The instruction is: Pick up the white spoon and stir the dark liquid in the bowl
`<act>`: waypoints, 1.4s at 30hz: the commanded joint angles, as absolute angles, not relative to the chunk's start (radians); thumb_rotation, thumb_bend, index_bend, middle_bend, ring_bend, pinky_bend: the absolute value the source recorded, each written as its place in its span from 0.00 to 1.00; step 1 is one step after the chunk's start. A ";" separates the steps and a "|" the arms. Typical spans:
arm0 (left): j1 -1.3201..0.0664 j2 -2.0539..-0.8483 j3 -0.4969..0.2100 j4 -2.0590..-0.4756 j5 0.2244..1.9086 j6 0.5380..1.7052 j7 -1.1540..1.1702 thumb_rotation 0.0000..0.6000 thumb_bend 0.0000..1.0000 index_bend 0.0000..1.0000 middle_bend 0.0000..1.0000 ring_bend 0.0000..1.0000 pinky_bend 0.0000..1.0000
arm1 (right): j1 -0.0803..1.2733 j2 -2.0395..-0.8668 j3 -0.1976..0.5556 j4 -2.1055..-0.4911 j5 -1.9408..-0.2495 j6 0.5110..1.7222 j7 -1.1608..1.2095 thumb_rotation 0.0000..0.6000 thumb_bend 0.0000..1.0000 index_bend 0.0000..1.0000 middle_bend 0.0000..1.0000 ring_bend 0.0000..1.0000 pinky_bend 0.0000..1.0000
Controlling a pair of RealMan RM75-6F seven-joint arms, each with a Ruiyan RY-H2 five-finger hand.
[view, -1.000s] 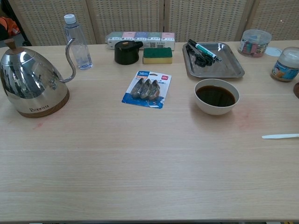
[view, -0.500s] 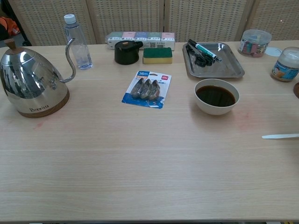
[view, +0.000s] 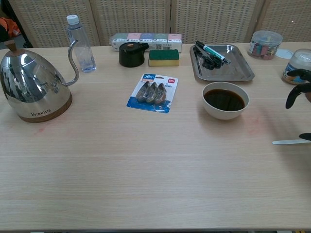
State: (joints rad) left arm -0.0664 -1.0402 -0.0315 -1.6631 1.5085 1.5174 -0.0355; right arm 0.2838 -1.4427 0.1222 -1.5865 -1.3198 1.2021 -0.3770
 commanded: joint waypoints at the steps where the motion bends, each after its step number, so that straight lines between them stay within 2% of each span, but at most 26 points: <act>1: -0.068 -1.041 -0.034 -1.664 1.505 1.514 -0.032 1.00 0.00 0.00 0.00 0.00 0.00 | 0.294 -1.469 0.119 -1.559 -1.309 1.192 -0.390 1.00 0.21 0.38 0.00 0.00 0.02; 18: -0.075 -1.040 -0.040 -1.666 1.488 1.494 -0.023 1.00 0.00 0.00 0.00 0.00 0.00 | 0.331 -1.583 0.111 -1.423 -1.274 1.156 -0.373 1.00 0.26 0.43 0.00 0.00 0.02; 28: -0.080 -1.040 -0.042 -1.666 1.480 1.479 -0.025 1.00 0.00 0.00 0.00 0.00 0.00 | 0.339 -1.596 0.106 -1.391 -1.263 1.142 -0.356 1.00 0.33 0.44 0.00 0.00 0.02; 42: -0.079 -1.038 -0.043 -1.668 1.478 1.480 -0.027 1.00 0.00 0.00 0.00 0.00 0.00 | 0.346 -1.609 0.100 -1.366 -1.254 1.139 -0.362 1.00 0.34 0.45 0.00 0.00 0.02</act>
